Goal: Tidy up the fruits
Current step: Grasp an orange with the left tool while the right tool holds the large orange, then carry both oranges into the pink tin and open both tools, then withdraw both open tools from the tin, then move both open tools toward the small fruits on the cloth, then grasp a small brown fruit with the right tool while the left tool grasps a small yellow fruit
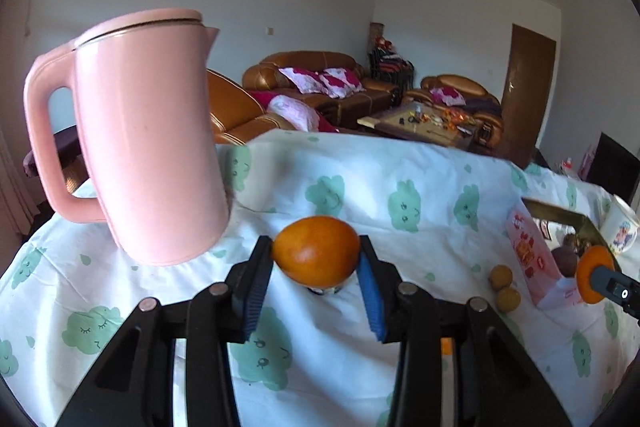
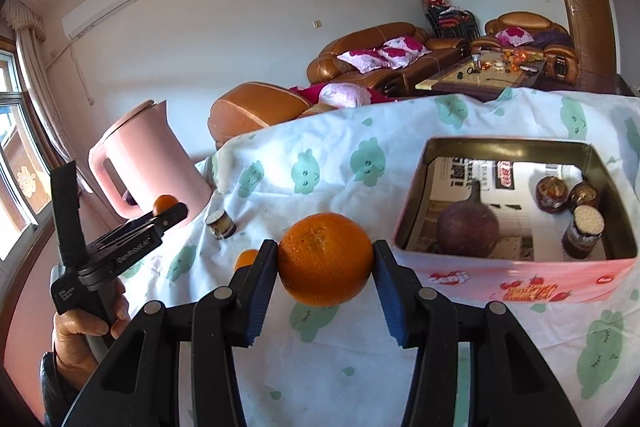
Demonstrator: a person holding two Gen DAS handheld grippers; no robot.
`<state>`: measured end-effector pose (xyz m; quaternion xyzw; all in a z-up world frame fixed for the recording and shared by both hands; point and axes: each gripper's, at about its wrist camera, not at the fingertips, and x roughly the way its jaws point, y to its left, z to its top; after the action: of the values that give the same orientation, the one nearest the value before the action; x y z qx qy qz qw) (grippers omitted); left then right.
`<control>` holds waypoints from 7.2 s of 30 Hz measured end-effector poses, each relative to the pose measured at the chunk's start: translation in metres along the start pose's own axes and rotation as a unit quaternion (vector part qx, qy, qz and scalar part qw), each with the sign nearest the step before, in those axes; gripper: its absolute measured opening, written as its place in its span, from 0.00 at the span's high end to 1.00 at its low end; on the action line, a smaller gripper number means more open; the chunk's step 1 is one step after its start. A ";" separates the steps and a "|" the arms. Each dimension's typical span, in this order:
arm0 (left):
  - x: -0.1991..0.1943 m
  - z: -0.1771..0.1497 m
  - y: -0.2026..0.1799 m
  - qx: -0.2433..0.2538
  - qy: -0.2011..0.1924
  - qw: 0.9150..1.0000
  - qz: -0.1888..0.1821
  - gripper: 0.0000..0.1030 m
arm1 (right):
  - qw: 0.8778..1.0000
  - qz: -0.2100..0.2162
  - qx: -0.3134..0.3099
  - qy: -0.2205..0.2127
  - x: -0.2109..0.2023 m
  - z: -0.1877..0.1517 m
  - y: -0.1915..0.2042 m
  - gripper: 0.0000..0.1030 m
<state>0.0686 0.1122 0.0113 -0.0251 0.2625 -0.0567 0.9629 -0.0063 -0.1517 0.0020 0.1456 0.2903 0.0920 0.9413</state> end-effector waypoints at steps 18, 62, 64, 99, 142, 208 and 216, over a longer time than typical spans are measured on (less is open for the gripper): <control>-0.016 -0.012 -0.080 0.037 -0.035 0.998 -0.027 0.58 | 0.987 -0.136 0.026 -0.078 -0.043 0.038 -0.109 0.52; 0.029 -0.032 -0.310 0.169 0.035 0.980 -0.102 0.49 | 0.992 -0.104 0.064 -0.010 -0.011 0.042 -0.166 0.47; 0.027 -0.031 -0.310 0.172 0.033 0.979 -0.101 0.44 | 0.992 -0.099 0.074 -0.026 -0.017 0.043 -0.167 0.40; 0.006 -0.035 -0.292 0.151 -0.002 0.987 -0.050 0.00 | 0.961 -0.250 -0.019 -0.119 -0.035 0.041 -0.148 0.22; 0.004 -0.027 -0.177 0.114 0.019 0.993 -0.017 0.00 | 0.975 -0.186 -0.079 -0.094 -0.036 0.007 -0.070 0.19; 0.061 -0.029 -0.183 0.215 0.120 0.965 -0.095 0.29 | 0.983 -0.133 -0.104 -0.066 -0.011 0.022 -0.029 0.71; 0.084 -0.035 -0.202 0.230 0.156 0.955 -0.101 0.65 | 0.986 -0.113 -0.103 -0.062 -0.010 0.019 -0.027 0.71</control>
<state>0.1035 -0.0989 -0.0451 0.1798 0.3855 -0.2161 0.8788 -0.0008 -0.1835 0.0137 0.0197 0.2346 0.0054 0.9719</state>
